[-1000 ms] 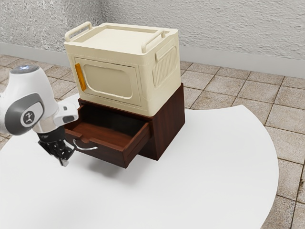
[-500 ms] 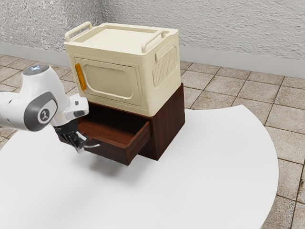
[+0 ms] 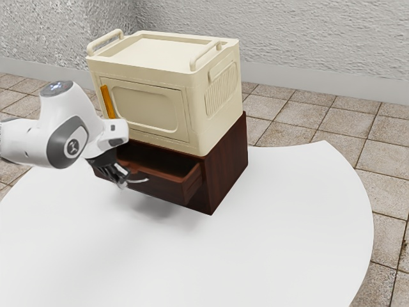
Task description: Push the drawer handle with one arm to close the drawer
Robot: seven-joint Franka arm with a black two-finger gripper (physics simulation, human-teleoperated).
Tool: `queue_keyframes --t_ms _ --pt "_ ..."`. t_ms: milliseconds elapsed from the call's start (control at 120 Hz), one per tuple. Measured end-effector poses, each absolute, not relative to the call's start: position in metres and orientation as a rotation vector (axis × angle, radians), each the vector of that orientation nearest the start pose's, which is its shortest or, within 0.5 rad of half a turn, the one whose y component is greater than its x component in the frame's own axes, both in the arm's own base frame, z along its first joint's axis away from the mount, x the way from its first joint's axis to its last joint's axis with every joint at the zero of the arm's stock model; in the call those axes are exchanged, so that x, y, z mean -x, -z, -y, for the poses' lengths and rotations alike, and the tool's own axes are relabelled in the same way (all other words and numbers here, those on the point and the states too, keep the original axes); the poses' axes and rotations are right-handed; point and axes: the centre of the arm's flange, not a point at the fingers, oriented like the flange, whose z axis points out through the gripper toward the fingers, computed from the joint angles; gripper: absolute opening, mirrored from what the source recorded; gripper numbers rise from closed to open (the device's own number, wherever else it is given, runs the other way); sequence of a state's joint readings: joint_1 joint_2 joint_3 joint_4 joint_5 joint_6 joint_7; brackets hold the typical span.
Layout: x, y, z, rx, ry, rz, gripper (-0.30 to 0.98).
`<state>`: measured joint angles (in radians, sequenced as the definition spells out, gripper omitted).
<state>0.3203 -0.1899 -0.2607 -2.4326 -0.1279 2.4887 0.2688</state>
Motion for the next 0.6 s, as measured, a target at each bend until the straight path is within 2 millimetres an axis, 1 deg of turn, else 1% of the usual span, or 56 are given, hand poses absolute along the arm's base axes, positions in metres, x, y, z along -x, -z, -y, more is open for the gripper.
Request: queue_keyframes --t_ms 33,117,308,600 --pt "-0.488 -0.401 -0.029 3.110 0.400 -0.189 -0.10" --pt "-0.495 -0.397 -0.029 3.108 0.418 -0.200 -0.10" --pt "-0.521 -0.390 -0.032 3.104 0.440 -0.239 -0.10" --pt "-0.546 -0.382 -0.033 3.076 0.440 -0.325 -0.10"
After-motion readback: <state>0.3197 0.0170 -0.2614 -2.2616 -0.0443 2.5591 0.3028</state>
